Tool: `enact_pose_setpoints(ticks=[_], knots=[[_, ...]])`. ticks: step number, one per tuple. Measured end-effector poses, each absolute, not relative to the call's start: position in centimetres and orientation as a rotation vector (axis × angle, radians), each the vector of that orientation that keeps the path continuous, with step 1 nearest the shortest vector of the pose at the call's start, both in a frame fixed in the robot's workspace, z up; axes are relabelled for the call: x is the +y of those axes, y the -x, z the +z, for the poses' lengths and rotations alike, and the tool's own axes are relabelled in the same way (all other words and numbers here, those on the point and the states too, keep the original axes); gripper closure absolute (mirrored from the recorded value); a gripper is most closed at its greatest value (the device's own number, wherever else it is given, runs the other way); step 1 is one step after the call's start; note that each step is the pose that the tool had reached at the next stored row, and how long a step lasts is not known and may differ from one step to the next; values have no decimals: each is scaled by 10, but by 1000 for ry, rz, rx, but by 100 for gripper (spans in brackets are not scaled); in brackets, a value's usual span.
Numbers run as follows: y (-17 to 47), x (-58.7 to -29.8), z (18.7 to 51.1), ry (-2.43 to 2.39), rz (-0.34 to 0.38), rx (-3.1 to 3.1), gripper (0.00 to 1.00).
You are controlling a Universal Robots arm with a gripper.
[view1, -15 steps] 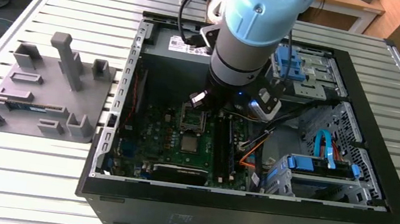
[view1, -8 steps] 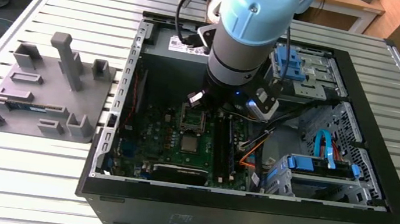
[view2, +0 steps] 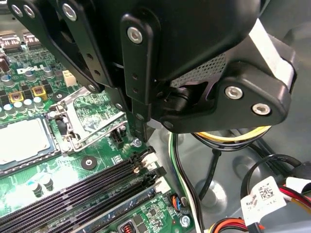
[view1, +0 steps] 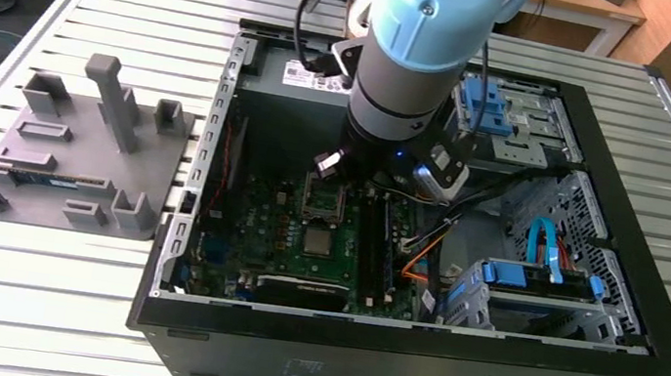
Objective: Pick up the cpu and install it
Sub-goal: 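Close the cpu cover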
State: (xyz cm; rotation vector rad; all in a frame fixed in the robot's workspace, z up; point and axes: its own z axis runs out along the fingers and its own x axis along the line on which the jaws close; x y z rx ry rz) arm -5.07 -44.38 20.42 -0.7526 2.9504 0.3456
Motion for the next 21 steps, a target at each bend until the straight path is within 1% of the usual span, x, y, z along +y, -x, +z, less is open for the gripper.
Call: enact_pose_setpoints(ticks=[13,21], knots=[[51,-448,219,761,346,2949,89],[50,-448,215,765,346,2948,89]])
